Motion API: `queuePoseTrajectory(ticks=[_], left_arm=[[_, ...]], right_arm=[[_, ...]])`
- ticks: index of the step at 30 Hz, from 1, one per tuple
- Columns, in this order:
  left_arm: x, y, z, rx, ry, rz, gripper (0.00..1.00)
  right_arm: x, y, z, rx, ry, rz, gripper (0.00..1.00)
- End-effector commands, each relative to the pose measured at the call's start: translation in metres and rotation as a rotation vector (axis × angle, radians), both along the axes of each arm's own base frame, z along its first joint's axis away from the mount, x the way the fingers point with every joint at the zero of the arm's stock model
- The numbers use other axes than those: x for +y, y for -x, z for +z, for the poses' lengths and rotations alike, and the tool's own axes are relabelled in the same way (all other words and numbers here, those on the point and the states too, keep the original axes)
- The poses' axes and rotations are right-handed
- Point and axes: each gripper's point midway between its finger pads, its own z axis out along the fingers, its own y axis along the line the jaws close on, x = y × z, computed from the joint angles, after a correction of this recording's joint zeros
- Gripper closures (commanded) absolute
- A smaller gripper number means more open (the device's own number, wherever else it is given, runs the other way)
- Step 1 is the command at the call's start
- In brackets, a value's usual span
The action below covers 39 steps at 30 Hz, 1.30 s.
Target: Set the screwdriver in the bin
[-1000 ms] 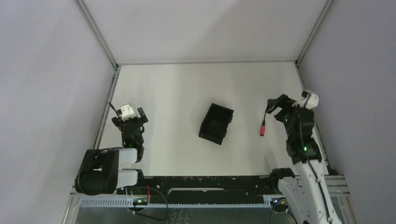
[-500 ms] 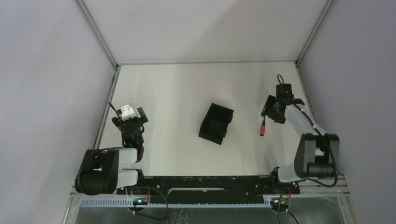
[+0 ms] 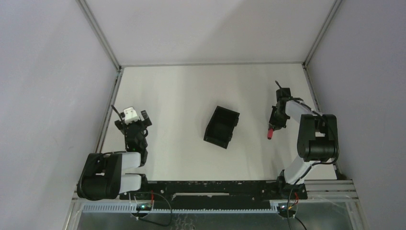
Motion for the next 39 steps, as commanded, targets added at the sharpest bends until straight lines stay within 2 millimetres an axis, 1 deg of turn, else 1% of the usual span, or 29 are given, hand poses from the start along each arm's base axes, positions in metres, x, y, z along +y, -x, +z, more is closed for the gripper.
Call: queuePoseTrajectory(ticks=[1, 4, 6, 8, 10, 13, 15, 17, 20, 22, 25, 27, 30, 31, 32, 34, 36, 39], left_arm=[[-0.001, -0.013, 0.026, -0.074, 0.005, -0.01, 0.02], [-0.001, -0.014, 0.026, -0.075, 0.006, -0.01, 0.02], [-0.001, -0.014, 0.026, -0.074, 0.005, -0.01, 0.02], [-0.001, -0.014, 0.026, -0.075, 0.005, -0.01, 0.02], [-0.001, -0.013, 0.026, -0.074, 0.005, -0.01, 0.02], [-0.001, -0.014, 0.026, -0.074, 0.005, -0.01, 0.02], [-0.001, -0.014, 0.026, -0.075, 0.005, -0.01, 0.02], [-0.001, -0.014, 0.026, -0.074, 0.005, -0.01, 0.02], [-0.001, -0.014, 0.026, -0.074, 0.005, -0.009, 0.02], [-0.001, -0.014, 0.026, -0.075, 0.005, -0.009, 0.02], [-0.001, -0.014, 0.026, -0.074, 0.005, -0.01, 0.02], [-0.001, -0.014, 0.026, -0.075, 0.005, -0.01, 0.02], [-0.001, -0.014, 0.026, -0.074, 0.005, -0.01, 0.02], [-0.001, -0.014, 0.026, -0.073, 0.004, -0.01, 0.02], [-0.001, -0.014, 0.026, -0.075, 0.005, -0.009, 0.02], [-0.001, -0.014, 0.026, -0.074, 0.005, -0.009, 0.02], [-0.001, -0.014, 0.026, -0.076, 0.005, -0.01, 0.02], [-0.001, -0.014, 0.026, -0.074, 0.005, -0.01, 0.02]], right_arm=[[-0.007, -0.004, 0.009, 0.009, 0.062, 0.031, 1.0], [-0.006, -0.006, 0.043, -0.016, 0.083, 0.041, 1.0], [0.005, -0.003, 0.072, -0.015, 0.082, 0.072, 1.0], [0.009, 0.006, 0.099, 0.011, 0.086, 0.083, 1.0], [0.01, 0.02, 0.122, 0.056, 0.102, 0.088, 1.0], [0.01, 0.031, 0.155, 0.057, 0.139, 0.085, 1.0], [0.015, 0.037, 0.17, 0.046, 0.141, 0.086, 1.0], [0.024, 0.036, 0.183, -0.001, 0.141, 0.097, 1.0], [0.04, 0.026, 0.198, -0.1, 0.104, 0.109, 1.0], [0.063, 0.014, 0.207, -0.195, 0.049, 0.102, 1.0], [0.12, 0.0, 0.217, -0.323, -0.094, 0.195, 1.0], [0.159, -0.006, 0.218, -0.379, -0.165, 0.26, 1.0], [0.21, -0.009, 0.213, -0.412, -0.218, 0.345, 1.0], [0.224, -0.01, 0.208, -0.411, -0.223, 0.372, 1.0], [0.236, -0.01, 0.203, -0.411, -0.224, 0.394, 1.0], [0.249, -0.01, 0.19, -0.4, -0.202, 0.421, 1.0], [0.256, -0.012, 0.177, -0.397, -0.176, 0.441, 1.0], [0.265, -0.01, 0.151, -0.373, -0.154, 0.474, 1.0]])
